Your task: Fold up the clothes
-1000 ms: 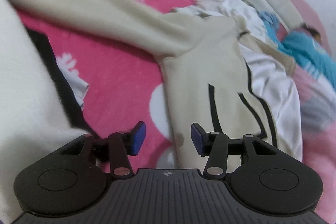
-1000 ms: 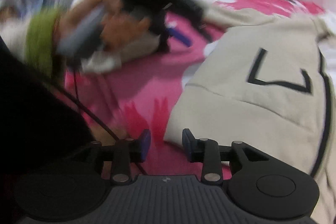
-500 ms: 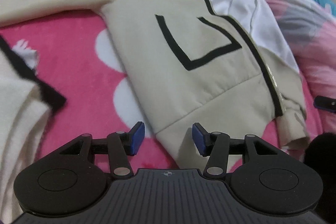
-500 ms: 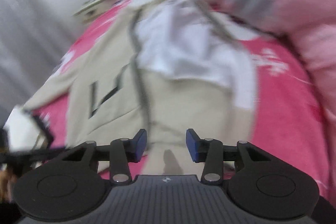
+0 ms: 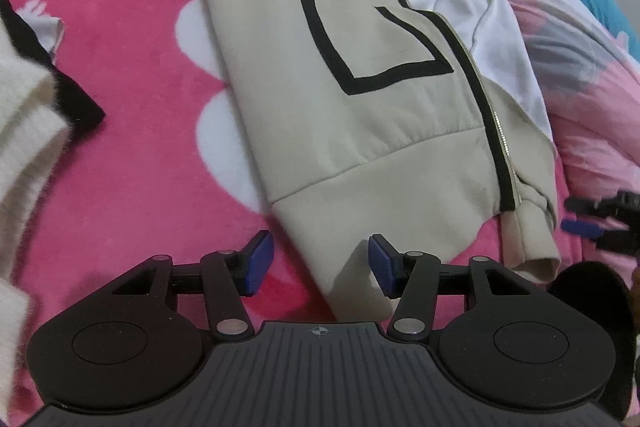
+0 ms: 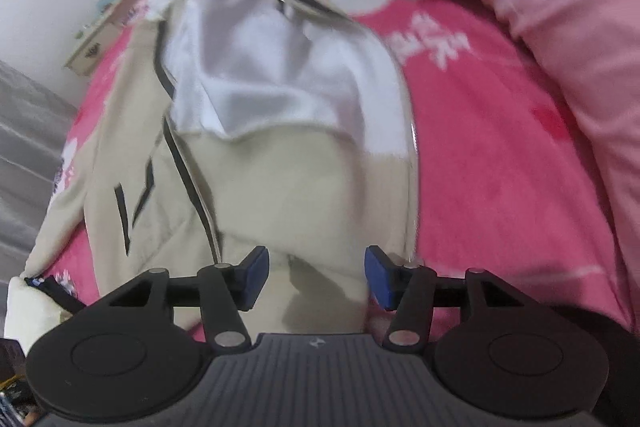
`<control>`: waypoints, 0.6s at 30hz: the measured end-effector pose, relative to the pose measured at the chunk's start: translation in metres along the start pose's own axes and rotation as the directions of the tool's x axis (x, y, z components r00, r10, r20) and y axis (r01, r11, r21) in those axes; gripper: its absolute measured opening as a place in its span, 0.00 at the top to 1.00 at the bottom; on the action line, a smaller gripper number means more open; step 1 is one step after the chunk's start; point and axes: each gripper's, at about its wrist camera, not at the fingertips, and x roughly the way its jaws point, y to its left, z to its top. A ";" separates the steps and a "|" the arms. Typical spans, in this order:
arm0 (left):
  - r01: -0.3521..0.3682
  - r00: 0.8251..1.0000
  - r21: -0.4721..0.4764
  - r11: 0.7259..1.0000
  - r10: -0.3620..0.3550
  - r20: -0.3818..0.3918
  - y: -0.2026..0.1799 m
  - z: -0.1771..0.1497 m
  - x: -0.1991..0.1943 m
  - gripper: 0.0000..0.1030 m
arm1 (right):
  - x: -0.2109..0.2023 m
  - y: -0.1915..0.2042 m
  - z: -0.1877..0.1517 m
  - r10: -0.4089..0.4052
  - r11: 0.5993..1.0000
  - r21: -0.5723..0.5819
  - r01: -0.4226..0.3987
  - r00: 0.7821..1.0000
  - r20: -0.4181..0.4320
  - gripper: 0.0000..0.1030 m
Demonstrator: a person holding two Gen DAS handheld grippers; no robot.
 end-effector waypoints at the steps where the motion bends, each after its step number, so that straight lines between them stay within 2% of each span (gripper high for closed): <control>1: 0.005 1.000 -0.005 1.000 -0.005 0.004 0.000 0.000 0.000 0.48 | 0.003 0.002 -0.002 -0.005 1.000 -0.015 0.004 1.000 -0.028 0.44; 3: 0.014 1.000 -0.021 1.000 -0.014 0.010 0.001 0.001 0.001 0.48 | 0.013 0.015 -0.010 -0.031 0.995 -0.095 0.022 0.995 -0.098 0.32; 5: 0.026 1.000 -0.034 0.999 -0.025 0.015 0.003 0.002 0.001 0.48 | 0.023 0.028 -0.019 -0.052 0.987 -0.159 0.031 0.990 -0.132 0.27; 8: 0.047 0.999 -0.047 0.998 -0.046 0.020 0.007 0.002 -0.002 0.48 | 0.037 0.039 -0.029 -0.091 0.979 -0.193 0.068 0.989 -0.114 0.25; 10: 0.057 0.998 -0.051 0.997 -0.056 0.022 0.008 0.002 -0.002 0.48 | 0.046 0.043 -0.034 -0.130 0.966 -0.237 0.106 0.987 -0.091 0.39; 11: 0.061 0.998 -0.053 0.997 -0.060 0.022 0.009 0.001 -0.002 0.48 | 0.047 0.049 -0.038 -0.164 0.948 -0.288 0.137 0.984 -0.072 0.52; 12: 0.065 0.998 -0.054 0.996 -0.064 0.023 0.010 0.001 -0.002 0.48 | 0.043 0.054 -0.040 -0.185 0.926 -0.345 0.155 0.981 -0.056 0.69; 14: 0.072 0.997 -0.056 0.996 -0.071 0.024 0.011 0.001 -0.001 0.48 | 0.034 0.065 -0.043 -0.210 0.873 -0.455 0.176 0.977 -0.025 0.85; 16: 0.077 0.997 -0.055 0.995 -0.076 0.024 0.012 0.001 -0.001 0.48 | 0.019 0.074 -0.045 -0.262 0.787 -0.570 0.237 0.964 0.039 0.88; 17: 0.079 0.997 -0.055 0.995 -0.078 0.025 0.013 0.001 -0.001 0.48 | 0.012 0.076 -0.045 -0.306 0.726 -0.623 0.292 0.948 0.087 0.88; 18: 0.082 0.996 -0.055 0.995 -0.081 0.025 0.013 0.001 -0.001 0.48 | 0.007 0.075 -0.043 -0.361 0.656 -0.663 0.361 0.921 0.145 0.89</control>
